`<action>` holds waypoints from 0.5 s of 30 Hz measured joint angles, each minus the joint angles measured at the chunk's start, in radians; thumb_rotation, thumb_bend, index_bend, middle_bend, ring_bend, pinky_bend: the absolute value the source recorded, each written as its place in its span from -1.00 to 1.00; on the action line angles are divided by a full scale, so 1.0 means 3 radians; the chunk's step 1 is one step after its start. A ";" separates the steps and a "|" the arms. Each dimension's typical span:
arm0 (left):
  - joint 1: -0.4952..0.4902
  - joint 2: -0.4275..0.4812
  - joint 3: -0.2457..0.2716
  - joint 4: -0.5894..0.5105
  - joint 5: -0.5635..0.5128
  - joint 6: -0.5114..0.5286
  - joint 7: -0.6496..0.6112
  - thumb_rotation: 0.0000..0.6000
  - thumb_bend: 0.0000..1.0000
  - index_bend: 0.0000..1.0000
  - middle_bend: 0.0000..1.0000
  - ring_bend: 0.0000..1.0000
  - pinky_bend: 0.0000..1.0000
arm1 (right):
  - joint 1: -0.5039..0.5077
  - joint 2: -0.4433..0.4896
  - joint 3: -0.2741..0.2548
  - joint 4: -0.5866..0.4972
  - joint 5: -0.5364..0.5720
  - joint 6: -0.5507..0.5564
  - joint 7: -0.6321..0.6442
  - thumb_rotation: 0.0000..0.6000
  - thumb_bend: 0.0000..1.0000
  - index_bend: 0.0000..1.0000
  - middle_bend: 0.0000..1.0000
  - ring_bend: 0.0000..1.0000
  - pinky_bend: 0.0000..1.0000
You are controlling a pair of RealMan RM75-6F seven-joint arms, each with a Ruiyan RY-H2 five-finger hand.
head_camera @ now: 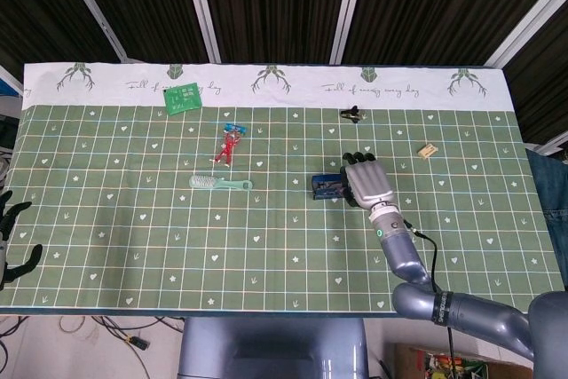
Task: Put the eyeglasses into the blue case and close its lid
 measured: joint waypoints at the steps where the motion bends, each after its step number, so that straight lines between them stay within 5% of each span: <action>1: 0.0000 0.0001 0.0001 0.0000 0.0003 -0.0001 0.0002 1.00 -0.29 -0.65 -1.00 -1.00 -1.00 | 0.0016 0.0000 0.0007 0.0013 0.0034 -0.0010 -0.0014 1.00 0.09 0.40 -0.59 -0.63 -0.58; 15: 0.0002 0.0002 0.0005 -0.0001 0.0012 0.0002 -0.0005 1.00 -0.29 -0.65 -1.00 -1.00 -1.00 | 0.0205 -0.0067 0.0065 0.0261 0.0357 -0.0140 -0.0082 1.00 0.09 0.40 -0.59 -0.64 -0.58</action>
